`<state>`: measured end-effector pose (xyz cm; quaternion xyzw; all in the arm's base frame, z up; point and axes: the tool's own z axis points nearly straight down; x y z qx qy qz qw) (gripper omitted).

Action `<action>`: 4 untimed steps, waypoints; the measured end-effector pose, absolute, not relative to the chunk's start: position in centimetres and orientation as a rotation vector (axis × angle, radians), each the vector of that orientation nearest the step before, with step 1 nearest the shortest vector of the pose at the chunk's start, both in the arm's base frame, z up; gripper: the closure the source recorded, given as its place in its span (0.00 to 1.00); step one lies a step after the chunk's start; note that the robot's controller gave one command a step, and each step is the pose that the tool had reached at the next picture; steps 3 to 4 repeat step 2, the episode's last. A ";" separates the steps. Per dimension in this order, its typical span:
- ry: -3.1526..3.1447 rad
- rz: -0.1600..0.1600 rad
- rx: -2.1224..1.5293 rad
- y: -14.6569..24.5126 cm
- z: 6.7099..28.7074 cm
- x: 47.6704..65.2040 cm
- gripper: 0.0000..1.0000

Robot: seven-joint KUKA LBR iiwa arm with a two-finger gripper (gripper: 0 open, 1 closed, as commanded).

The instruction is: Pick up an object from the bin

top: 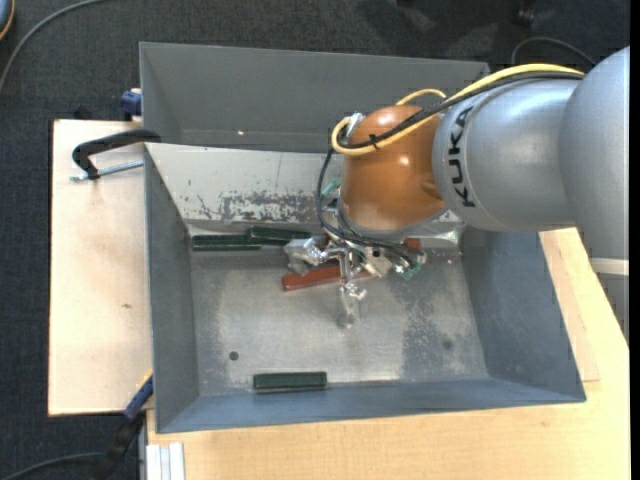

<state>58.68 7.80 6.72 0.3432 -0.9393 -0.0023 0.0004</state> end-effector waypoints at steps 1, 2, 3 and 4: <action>-2.958 -0.003 1.075 7.6 7.2 58.9 1.00; -2.963 0.002 1.094 10.3 22.7 59.9 1.00; -2.963 0.002 1.094 10.3 22.7 59.9 1.00; -2.963 0.002 1.094 10.3 22.7 59.9 1.00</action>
Offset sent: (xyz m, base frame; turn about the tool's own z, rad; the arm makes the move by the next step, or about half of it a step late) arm 0.0000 0.0000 0.0000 0.0000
